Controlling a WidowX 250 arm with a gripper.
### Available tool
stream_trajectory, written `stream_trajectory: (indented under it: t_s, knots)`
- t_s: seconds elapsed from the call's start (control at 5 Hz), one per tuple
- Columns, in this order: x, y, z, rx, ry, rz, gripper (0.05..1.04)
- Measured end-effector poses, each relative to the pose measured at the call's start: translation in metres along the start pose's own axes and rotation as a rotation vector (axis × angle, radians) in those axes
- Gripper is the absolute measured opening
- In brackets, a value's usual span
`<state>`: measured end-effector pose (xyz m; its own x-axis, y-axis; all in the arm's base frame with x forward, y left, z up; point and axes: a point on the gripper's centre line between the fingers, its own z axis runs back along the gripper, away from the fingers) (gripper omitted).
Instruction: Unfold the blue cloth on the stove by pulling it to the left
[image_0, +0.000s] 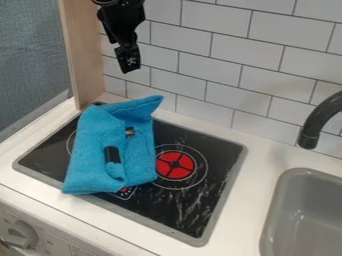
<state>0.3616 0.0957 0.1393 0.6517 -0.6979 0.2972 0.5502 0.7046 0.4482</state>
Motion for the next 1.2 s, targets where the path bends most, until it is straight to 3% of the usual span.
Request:
stream_trajectory:
  t_s: [0.4, 0.6, 0.8, 1.0, 1.2]
  knots:
    - [-0.007, -0.015, -0.007, -0.069, 0.052, 0.023, 0.999]
    - [-0.019, -0.024, -0.003, -0.075, 0.134, 0.128, 0.999]
    - [-0.029, -0.048, 0.007, -0.051, 0.187, 0.322, 0.999]
    - [-0.032, -0.079, 0.008, -0.009, 0.308, 0.516, 0.999]
    - [-0.042, -0.091, 0.008, 0.024, 0.321, 0.659, 0.999]
